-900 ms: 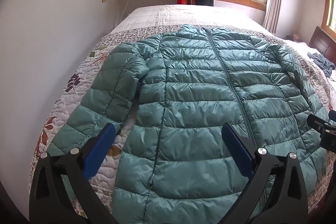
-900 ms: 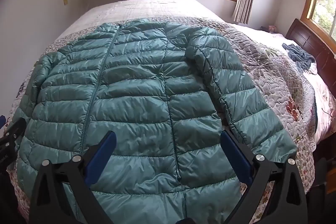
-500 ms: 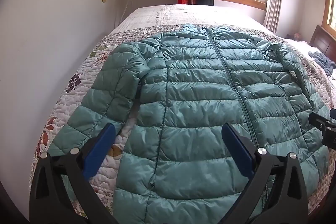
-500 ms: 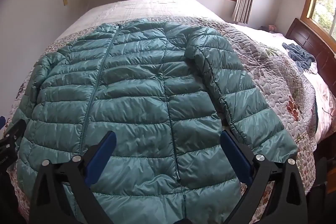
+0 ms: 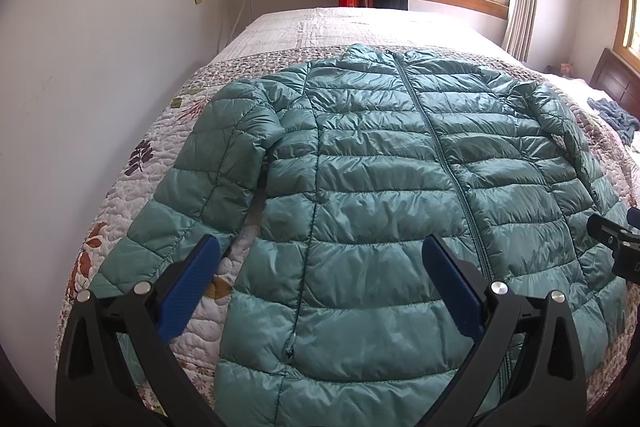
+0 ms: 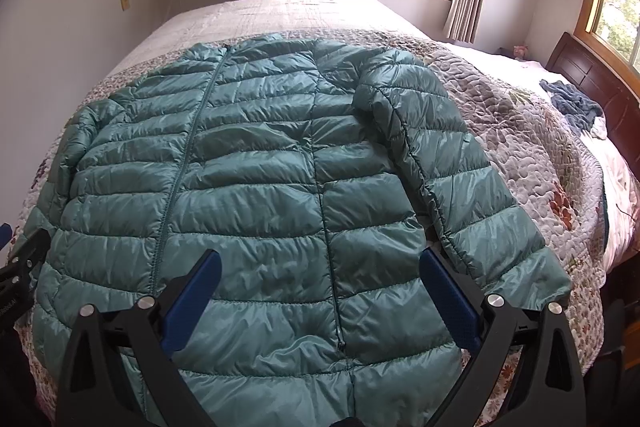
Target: Fold large clothes
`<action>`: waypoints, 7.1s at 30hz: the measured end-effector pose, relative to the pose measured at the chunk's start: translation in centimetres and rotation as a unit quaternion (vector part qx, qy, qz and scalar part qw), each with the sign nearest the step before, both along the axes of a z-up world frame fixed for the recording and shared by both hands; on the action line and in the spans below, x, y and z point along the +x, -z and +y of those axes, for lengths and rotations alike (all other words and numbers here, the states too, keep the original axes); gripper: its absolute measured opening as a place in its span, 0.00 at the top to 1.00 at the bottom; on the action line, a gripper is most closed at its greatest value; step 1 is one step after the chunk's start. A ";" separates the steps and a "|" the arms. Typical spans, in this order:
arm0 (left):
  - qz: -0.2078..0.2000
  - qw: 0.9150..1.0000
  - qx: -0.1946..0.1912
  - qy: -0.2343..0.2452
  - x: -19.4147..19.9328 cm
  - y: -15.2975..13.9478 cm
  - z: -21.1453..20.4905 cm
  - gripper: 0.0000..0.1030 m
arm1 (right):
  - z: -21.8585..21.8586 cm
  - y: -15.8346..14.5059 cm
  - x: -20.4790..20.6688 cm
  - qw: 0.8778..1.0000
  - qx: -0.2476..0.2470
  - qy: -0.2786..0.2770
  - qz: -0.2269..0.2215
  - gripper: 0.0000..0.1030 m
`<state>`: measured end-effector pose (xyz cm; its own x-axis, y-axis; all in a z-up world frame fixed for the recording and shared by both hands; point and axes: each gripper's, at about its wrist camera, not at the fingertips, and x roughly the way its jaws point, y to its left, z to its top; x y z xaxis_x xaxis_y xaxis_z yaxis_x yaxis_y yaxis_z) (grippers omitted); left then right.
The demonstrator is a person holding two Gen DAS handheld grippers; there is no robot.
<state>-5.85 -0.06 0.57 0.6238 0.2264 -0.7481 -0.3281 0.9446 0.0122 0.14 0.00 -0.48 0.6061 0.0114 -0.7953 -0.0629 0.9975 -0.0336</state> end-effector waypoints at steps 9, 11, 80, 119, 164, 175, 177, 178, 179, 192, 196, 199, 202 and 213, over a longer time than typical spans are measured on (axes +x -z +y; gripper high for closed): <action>0.000 1.000 0.002 -0.001 0.1 0.1 0.0 0.03 | 0.2 0.5 0.4 1.000 0.002 0.002 0.001 0.04; 0.000 1.000 0.002 -0.002 0.1 0.0 0.0 0.03 | 0.2 0.5 0.5 1.000 0.003 0.003 0.002 0.04; 0.024 0.994 -0.088 0.064 5.3 1.8 -1.5 0.03 | -26.0 3.6 3.7 0.962 0.167 0.206 0.068 0.83; 0.024 0.995 -0.085 0.038 9.5 2.6 3.7 0.03 | -8.9 -5.7 23.2 0.985 0.165 0.050 -0.015 0.87; 0.118 0.920 -0.316 0.201 30.7 5.6 -10.9 0.83 | -13.1 -2.8 25.1 0.975 0.223 0.000 -0.007 0.47; -0.039 0.954 -0.253 0.156 26.0 -1.0 -3.6 0.91 | -14.8 -3.0 25.1 0.966 0.256 0.010 -0.021 0.48; -0.057 0.958 -0.249 0.132 25.4 -1.7 -1.3 0.91 | -15.2 -2.7 25.3 0.959 0.282 0.007 -0.016 0.48; -0.065 0.960 -0.245 0.119 25.1 -1.9 -0.4 0.91 | -15.3 -2.5 25.3 0.958 0.286 0.009 -0.014 0.47; -0.073 0.963 -0.239 0.106 24.8 -2.0 0.6 0.91 | -15.5 -2.4 25.4 0.956 0.293 0.010 -0.017 0.46; -0.055 0.974 -0.217 -0.012 23.7 2.1 9.1 0.90 | -9.9 4.3 28.4 0.958 0.270 -0.038 0.091 0.46; -0.012 0.977 -0.214 -0.017 24.8 4.7 10.0 0.86 | -8.3 6.3 28.7 0.959 0.251 -0.043 0.125 0.65; 0.000 0.978 -0.209 -0.026 24.9 5.9 10.9 0.71 | -8.6 6.4 28.6 0.962 0.242 -0.031 0.126 0.71; -0.002 0.980 -0.195 -0.038 24.2 5.3 11.4 0.62 | -8.7 6.0 28.4 0.965 0.230 -0.029 0.120 0.71; -0.063 0.990 -0.126 0.017 22.7 0.9 7.9 0.43 | -5.5 1.0 25.4 0.978 0.192 -0.072 0.042 0.65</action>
